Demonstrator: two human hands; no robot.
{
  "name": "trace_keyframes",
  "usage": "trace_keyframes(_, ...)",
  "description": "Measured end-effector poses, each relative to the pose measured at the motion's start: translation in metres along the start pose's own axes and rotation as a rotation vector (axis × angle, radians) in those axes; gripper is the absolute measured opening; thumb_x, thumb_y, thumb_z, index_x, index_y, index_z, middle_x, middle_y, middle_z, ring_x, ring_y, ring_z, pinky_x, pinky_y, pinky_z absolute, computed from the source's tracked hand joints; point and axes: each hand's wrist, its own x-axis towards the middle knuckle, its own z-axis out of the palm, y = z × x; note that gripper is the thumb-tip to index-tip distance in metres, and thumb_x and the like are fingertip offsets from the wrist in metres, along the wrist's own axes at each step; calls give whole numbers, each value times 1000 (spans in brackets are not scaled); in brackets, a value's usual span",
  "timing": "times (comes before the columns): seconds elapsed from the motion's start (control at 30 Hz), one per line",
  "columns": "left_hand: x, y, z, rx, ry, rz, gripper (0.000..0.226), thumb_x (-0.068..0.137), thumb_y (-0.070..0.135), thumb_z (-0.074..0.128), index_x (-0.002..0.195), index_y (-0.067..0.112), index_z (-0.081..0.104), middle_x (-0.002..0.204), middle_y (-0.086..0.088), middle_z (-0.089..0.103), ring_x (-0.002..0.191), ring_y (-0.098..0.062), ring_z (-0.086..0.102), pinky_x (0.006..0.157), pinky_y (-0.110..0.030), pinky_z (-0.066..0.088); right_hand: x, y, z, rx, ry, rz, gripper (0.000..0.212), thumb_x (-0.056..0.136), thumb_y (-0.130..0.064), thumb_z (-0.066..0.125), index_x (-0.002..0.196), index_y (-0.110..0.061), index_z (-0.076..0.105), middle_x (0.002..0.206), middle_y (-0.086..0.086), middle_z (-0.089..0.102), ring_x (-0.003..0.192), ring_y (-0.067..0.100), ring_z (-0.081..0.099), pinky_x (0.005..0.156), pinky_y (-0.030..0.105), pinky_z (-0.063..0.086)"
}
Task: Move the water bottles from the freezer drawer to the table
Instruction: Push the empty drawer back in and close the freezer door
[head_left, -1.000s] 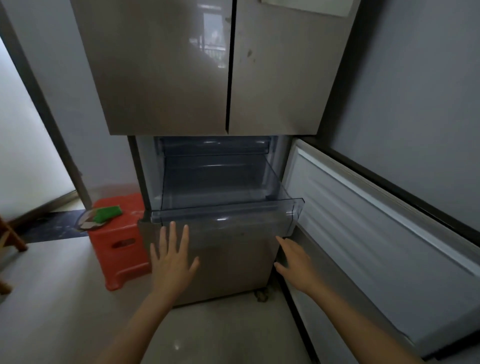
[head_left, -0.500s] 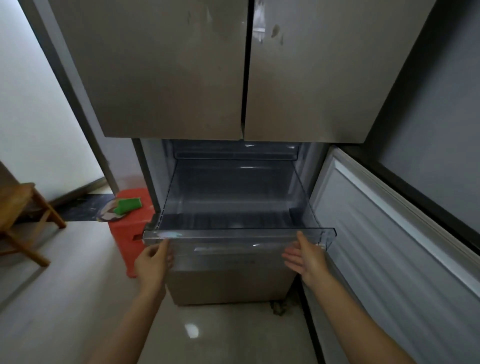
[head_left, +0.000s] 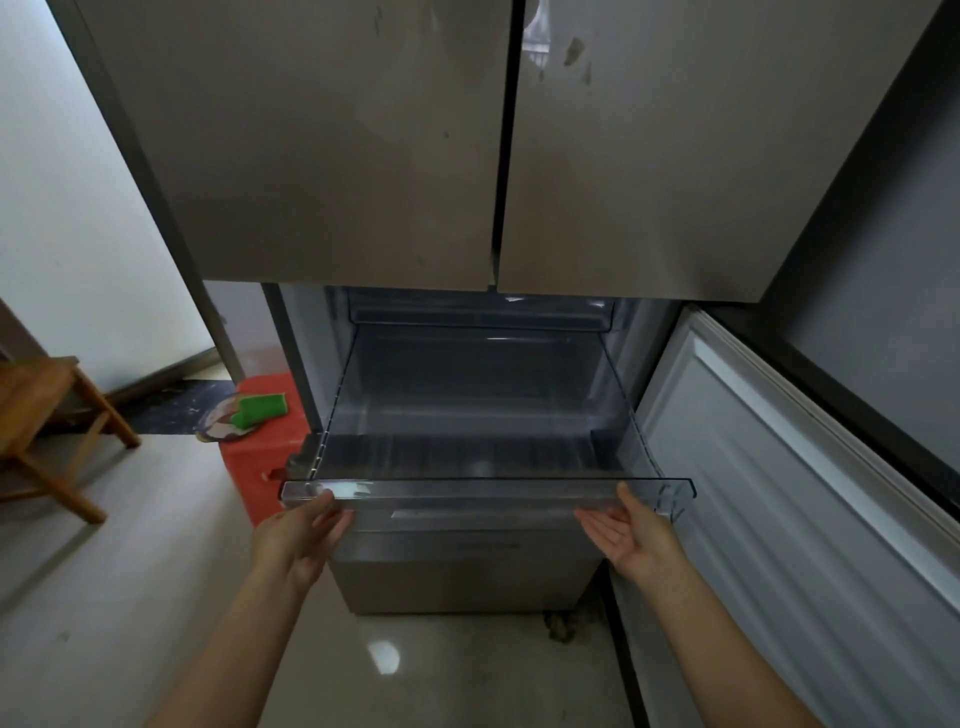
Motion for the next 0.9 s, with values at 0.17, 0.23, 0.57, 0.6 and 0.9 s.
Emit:
trace_keyframes(0.17,9,5,16,43,9,6,16,90,-3,48,74,0,48,73,-13,58,71,-22,55,57,-22,57,10,-13,14,-14,1,11,24,93,-23,52,93,1,46,132,31,46,79,32,59,41,33,53)
trace_keyframes(0.23,14,10,22,56,-9,-17,17,90,-3,49,74,1,49,55,-10,64,60,-23,62,41,-21,52,16,-22,21,-21,-4,22,24,93,-23,53,86,-1,46,132,30,46,78,32,60,41,33,53)
trace_keyframes(0.57,71,38,59,172,-73,9,15,90,3,52,75,4,54,42,-2,63,38,-11,61,40,-20,52,59,-52,72,103,-28,26,29,95,-17,49,107,9,46,137,30,42,57,32,68,53,32,56)
trace_keyframes(0.6,78,41,65,154,-83,13,16,90,2,51,74,4,54,41,-2,62,38,-10,61,40,-19,51,62,-56,80,116,-22,14,27,95,-16,47,104,10,46,139,30,39,74,32,70,65,30,56)
trace_keyframes(0.9,148,73,119,-5,-207,-71,36,92,-6,39,61,-7,59,42,-11,61,37,-18,61,41,-24,53,96,-91,148,201,11,-65,17,98,-9,40,103,4,49,144,23,33,130,44,34,94,49,42)
